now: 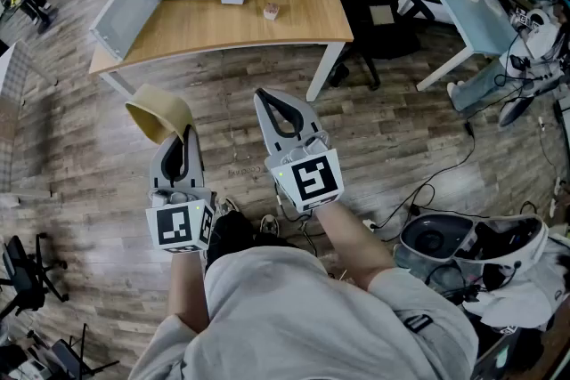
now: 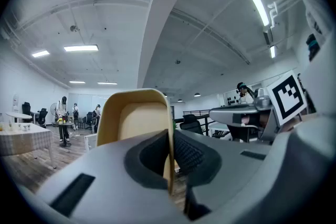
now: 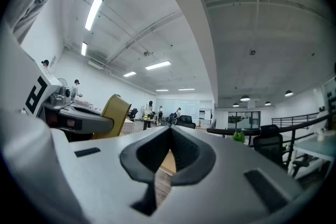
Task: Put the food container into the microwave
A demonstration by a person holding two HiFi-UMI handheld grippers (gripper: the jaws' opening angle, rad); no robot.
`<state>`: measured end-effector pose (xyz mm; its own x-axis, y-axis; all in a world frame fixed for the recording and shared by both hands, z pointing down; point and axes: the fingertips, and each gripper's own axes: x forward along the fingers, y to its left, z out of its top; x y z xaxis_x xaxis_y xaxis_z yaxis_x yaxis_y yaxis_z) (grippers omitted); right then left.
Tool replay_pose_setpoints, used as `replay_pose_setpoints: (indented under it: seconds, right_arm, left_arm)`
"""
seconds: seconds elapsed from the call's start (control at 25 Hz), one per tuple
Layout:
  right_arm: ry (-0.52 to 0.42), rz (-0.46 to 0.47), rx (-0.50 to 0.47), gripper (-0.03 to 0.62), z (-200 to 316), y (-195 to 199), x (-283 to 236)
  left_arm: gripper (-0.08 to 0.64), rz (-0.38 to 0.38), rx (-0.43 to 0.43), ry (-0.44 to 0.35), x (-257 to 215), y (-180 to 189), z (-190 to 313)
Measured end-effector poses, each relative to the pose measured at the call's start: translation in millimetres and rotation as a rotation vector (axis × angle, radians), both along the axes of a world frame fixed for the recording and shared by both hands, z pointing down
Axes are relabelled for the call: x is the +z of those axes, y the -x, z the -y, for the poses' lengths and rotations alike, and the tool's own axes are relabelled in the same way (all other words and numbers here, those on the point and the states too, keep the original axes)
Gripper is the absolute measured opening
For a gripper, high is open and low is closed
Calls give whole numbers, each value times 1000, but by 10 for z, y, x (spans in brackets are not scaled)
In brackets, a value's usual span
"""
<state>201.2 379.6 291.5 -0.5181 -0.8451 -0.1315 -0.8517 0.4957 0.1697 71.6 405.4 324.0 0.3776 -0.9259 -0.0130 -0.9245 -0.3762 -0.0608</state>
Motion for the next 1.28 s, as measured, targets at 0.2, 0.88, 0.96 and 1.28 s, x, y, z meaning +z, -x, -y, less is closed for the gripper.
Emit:
replay_pose_setpoints:
  seconds: [0.2,0.88,0.96,1.28]
  right_arm:
    - [59,-14,15,3,-28,173,132]
    - [87,-30,42,3,1249,1011,217]
    - [94,-36,46,3,1361,1119,239]
    - [135,-83,52,3,1546,1319,379]
  left_arm:
    - [20,-23,25,27,71,122,5]
    - [20,-56,116,50,211,918,1337]
    - [20,-59,134,58,244,1001,1460]
    - [20,-55,209,110,425,1156,1704]
